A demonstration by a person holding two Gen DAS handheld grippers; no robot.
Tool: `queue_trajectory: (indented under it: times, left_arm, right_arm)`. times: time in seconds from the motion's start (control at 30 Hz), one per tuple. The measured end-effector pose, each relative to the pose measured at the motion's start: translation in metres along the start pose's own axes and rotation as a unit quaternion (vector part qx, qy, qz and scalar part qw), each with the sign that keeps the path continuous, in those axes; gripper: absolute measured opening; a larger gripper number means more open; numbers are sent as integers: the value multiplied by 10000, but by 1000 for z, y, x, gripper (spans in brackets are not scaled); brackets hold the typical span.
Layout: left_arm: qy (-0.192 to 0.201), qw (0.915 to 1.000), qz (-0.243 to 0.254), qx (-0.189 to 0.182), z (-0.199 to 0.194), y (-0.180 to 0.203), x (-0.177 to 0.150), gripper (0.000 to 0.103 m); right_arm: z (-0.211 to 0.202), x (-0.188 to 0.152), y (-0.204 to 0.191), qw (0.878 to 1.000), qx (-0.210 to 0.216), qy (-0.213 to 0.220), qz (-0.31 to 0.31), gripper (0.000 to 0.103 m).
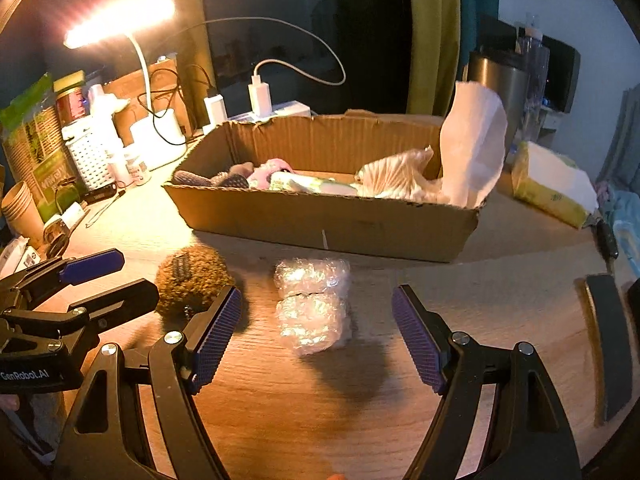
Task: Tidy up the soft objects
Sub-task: 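Withdraw both grippers from the box toward the brown fuzzy plush and bubble wrap, then grasp the brown fuzzy plush with the left gripper while the right grasps the bubble-wrap bags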
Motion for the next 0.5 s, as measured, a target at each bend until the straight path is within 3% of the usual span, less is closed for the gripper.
queue_trajectory:
  times: [0.5]
  left_arm:
    - [-593, 9981, 79, 141, 47, -2, 4, 78]
  right_arm:
    - [41, 2, 3, 9991, 164, -384, 18, 80]
Point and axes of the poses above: each gripper's, at about its wrist camera, not at the fingertips, and z roughly the way its jaws point, y to its right, x to its top, the point moved 1 cm from there along z, roughly the way its jaws point, and after that the axes turned 4 degrees about -x, right-handed, at the moved point
